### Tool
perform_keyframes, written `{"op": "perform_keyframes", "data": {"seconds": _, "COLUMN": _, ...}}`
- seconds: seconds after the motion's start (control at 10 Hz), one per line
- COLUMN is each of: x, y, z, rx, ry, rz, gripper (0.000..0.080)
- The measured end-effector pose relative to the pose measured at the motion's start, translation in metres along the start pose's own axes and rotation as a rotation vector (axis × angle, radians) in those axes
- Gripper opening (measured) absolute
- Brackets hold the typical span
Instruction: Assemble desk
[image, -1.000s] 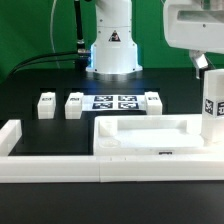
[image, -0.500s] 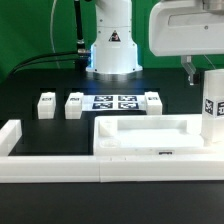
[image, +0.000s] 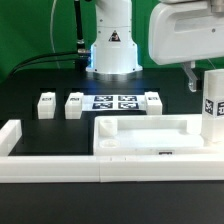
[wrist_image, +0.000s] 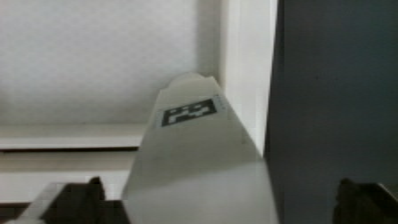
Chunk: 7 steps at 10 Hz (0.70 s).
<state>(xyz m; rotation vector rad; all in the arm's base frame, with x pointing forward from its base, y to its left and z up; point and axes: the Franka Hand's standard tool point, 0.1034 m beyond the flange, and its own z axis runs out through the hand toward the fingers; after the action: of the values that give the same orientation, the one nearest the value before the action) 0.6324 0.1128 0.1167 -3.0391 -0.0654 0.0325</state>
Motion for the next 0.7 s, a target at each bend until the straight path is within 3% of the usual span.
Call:
{"op": "perform_keyframes", "data": {"seconds": 0.1, "x": 0.0009, "y": 0.0004, "z": 0.0004, "rx": -0.003, "ry": 0.007, "rz": -0.004, "gripper": 0.054}}
{"op": "perform_keyframes", "data": {"seconds": 0.3, "x": 0.001, "y": 0.0024, "z": 0.0006, "rx": -0.005, "ry": 0.007, "rz": -0.001, "gripper": 0.0288}}
{"op": "perform_keyframes", "data": {"seconds": 0.7, "x": 0.0011, "y": 0.0034, "z": 0.0006, "rx": -0.004, "ry": 0.007, "rz": 0.037, "gripper": 0.0288}}
